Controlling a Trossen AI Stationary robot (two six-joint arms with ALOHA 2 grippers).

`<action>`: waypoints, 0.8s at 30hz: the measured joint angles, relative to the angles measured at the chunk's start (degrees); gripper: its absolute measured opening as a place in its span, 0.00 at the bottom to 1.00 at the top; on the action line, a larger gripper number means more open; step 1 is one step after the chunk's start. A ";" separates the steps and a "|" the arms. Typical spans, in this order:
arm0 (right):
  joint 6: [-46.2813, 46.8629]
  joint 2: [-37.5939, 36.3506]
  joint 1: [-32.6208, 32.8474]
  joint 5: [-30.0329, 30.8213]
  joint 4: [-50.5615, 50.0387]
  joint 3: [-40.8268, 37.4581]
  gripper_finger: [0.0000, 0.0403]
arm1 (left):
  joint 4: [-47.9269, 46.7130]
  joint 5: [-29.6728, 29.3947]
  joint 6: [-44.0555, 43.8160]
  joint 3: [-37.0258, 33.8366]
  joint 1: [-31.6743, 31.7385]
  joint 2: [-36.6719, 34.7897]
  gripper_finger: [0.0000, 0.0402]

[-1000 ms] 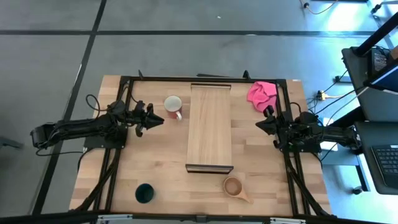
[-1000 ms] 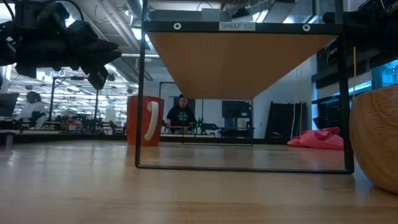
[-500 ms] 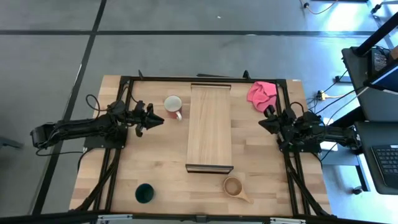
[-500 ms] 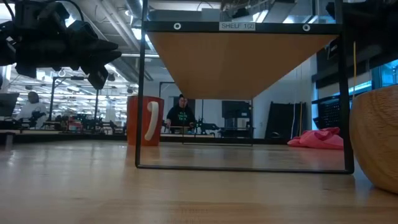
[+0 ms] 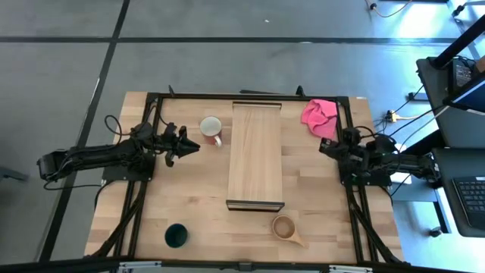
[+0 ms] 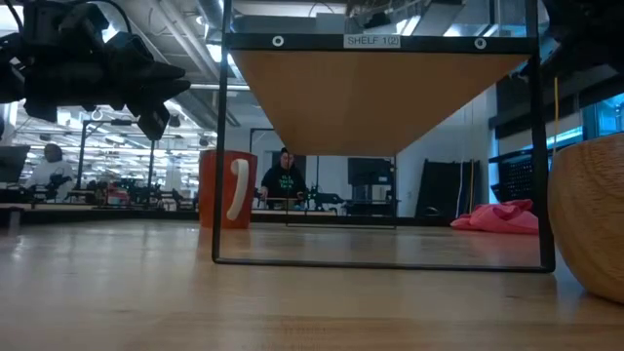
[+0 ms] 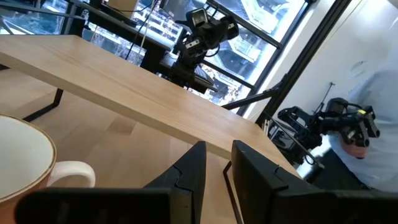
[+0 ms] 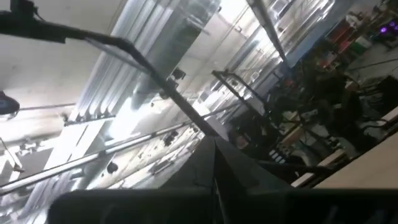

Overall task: Stack small to large cups/mugs on shelf
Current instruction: Put the red mug on the shelf

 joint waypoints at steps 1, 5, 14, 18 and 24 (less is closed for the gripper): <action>0.04 0.00 -0.02 1.17 -0.15 0.00 0.02 | 0.02 0.01 0.00 0.00 0.01 0.00 0.18; -0.83 0.00 -0.02 4.87 -0.19 0.00 0.02 | 0.02 0.00 0.01 0.02 0.00 0.00 0.18; -0.32 0.04 -0.04 15.52 -1.19 0.00 0.02 | 0.01 0.00 -0.01 0.01 0.02 0.00 0.18; 0.74 0.07 -0.04 17.05 -0.94 0.00 0.02 | 0.00 0.00 -0.01 0.01 0.02 0.00 0.18; 0.61 0.07 -0.04 23.16 1.59 0.00 0.02 | 0.02 -0.02 0.01 0.02 0.02 0.00 0.18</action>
